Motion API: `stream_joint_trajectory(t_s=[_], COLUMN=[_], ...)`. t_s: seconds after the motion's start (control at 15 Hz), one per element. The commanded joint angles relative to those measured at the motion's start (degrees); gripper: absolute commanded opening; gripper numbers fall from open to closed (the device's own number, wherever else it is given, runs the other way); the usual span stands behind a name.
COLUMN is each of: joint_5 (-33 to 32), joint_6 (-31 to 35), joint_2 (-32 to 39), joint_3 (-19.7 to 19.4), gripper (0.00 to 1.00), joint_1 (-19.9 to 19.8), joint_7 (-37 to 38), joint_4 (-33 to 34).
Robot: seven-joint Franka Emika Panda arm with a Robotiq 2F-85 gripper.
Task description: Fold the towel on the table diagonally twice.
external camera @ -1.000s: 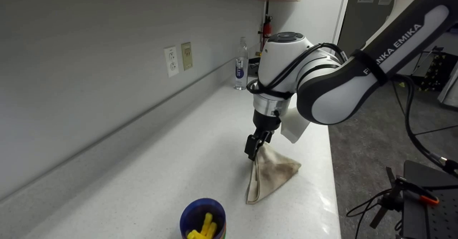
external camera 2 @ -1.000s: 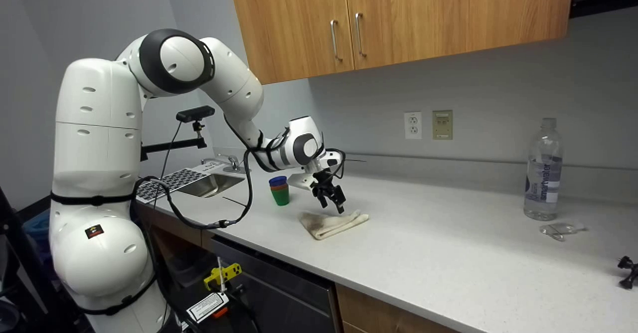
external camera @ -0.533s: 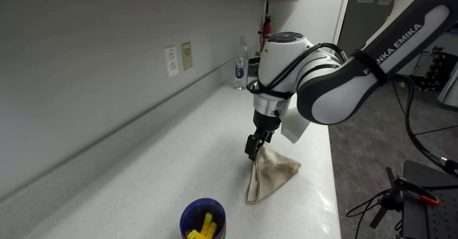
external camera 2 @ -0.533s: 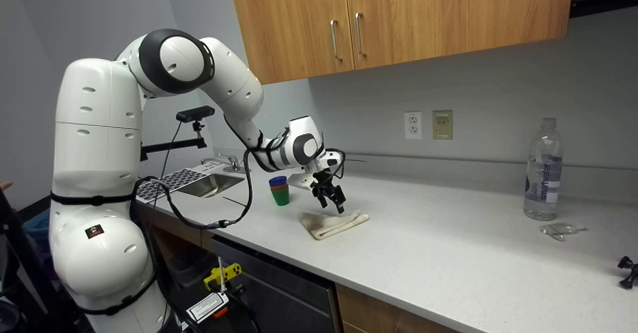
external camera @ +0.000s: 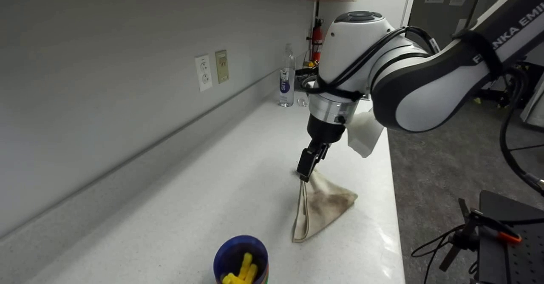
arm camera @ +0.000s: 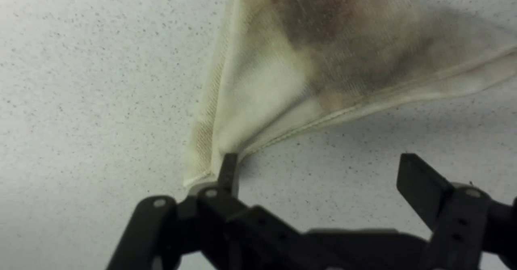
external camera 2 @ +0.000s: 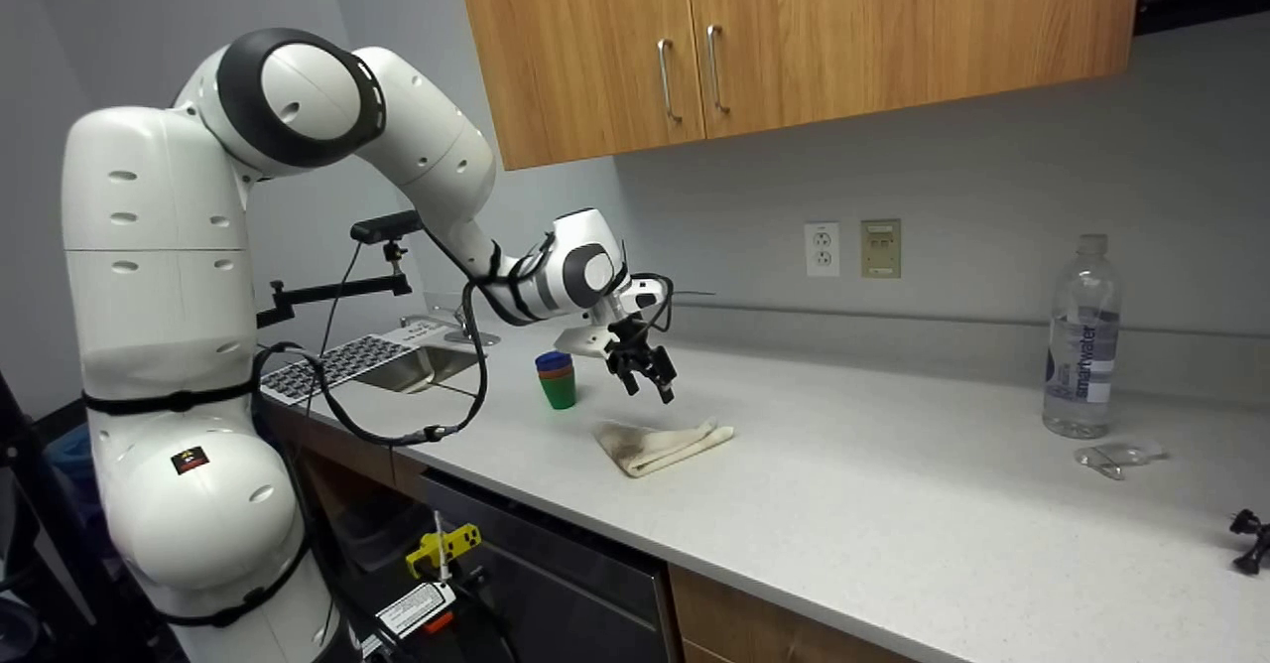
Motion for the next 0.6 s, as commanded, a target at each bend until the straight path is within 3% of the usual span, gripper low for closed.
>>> stream_joint_trajectory(t_s=[0.0, 0.53], joint_5=[-1.5, -8.2], joint_6=[-1.9, -0.4], joint_2=[-8.7, -21.5], joint_3=[0.8, 5.6], gripper=[1.00, 1.00], joint_1=[0.6, -1.8], joint_7=[-0.3, 3.6], joint_4=[-6.4, -15.3])
